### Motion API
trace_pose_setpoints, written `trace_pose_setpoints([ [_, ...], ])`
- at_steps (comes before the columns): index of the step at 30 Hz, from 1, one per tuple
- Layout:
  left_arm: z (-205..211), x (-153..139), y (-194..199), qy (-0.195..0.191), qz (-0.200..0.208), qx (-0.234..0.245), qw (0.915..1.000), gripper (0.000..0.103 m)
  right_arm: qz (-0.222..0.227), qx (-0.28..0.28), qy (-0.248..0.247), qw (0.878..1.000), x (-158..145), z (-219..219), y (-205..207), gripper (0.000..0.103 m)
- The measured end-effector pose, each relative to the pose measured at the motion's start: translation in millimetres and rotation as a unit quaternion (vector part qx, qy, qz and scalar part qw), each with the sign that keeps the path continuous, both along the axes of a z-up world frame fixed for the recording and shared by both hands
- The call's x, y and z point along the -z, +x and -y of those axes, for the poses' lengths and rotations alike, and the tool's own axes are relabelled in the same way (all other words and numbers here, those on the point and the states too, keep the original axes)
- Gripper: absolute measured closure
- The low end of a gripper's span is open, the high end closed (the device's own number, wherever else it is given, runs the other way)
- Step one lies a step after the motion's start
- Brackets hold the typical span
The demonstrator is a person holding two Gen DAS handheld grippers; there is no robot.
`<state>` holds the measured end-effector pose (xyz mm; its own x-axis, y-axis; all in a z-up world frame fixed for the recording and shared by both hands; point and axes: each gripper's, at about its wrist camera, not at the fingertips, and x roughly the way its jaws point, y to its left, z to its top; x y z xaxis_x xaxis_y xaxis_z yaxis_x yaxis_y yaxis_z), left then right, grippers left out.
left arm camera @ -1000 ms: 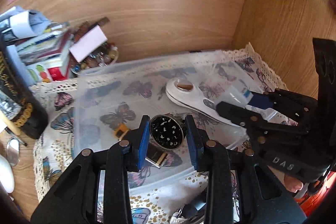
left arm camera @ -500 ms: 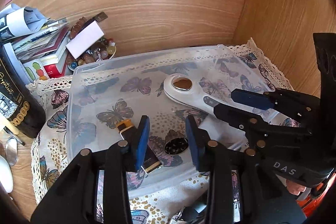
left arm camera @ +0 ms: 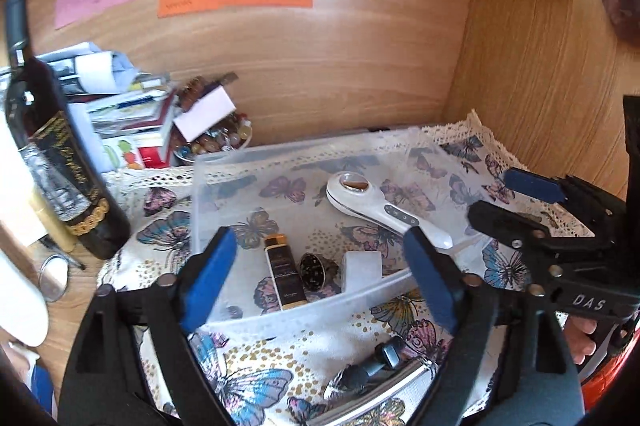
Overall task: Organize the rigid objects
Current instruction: 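Grasp a black clip with the left tool while the right tool grasps a black rectangular piece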
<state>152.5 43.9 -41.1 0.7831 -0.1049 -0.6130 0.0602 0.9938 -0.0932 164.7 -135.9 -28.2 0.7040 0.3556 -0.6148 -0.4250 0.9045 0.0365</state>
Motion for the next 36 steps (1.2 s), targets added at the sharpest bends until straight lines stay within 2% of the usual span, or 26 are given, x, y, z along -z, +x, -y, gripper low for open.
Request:
trace_pose_setpoints([
  [4, -5.7, -5.3, -14.8, 0.000, 0.010, -0.013, 0.9999, 0.008, 0.009, 0.011, 0.002, 1.000, -3.7, 11.6, -11.6, 0.024],
  [9, -9.5, 1.5, -28.4, -0.004, -0.003, -0.018, 0.9998, 0.007, 0.000, 0.028, -0.007, 1.000, 5.2, 23.7, -20.7, 0.023],
  [18, 5.9, 37.9, -41.4, 0.019, -0.048, 0.006, 0.9987, 0.007, -0.063, 0.043, -0.026, 0.997, 46.3, 40.3, -29.0, 0.023],
  [20, 11.6, 47.3, -40.5, 0.026, -0.062, 0.018, 0.9976, 0.013, -0.077, 0.044, -0.027, 0.996, 54.4, 42.1, -29.6, 0.023],
  [22, 17.8, 56.7, -37.7, 0.030, -0.085, 0.037, 0.9952, 0.028, -0.093, 0.044, -0.023, 0.994, 63.0, 43.9, -29.9, 0.023],
  [24, 22.9, 63.9, -36.8, 0.030, -0.101, 0.056, 0.9929, 0.031, -0.107, 0.041, -0.018, 0.993, 69.7, 44.1, -30.0, 0.023],
  [28, 33.8, 70.4, -36.4, 0.038, -0.112, 0.083, 0.9895, 0.031, -0.122, 0.032, -0.020, 0.992, 78.9, 39.5, -29.0, 0.024],
  [33, 47.4, 75.4, -26.0, 0.051, -0.122, 0.105, 0.9857, 0.032, -0.135, 0.026, -0.024, 0.990, 87.4, 32.9, -24.9, 0.035],
  [34, 48.7, 75.8, -23.1, 0.052, -0.122, 0.109, 0.9851, 0.035, -0.134, 0.026, -0.025, 0.990, 87.0, 32.1, -25.1, 0.035],
  [36, 51.7, 77.5, -17.3, 0.053, -0.127, 0.116, 0.9837, 0.042, -0.134, 0.020, -0.024, 0.990, 86.5, 31.5, -26.1, 0.043],
])
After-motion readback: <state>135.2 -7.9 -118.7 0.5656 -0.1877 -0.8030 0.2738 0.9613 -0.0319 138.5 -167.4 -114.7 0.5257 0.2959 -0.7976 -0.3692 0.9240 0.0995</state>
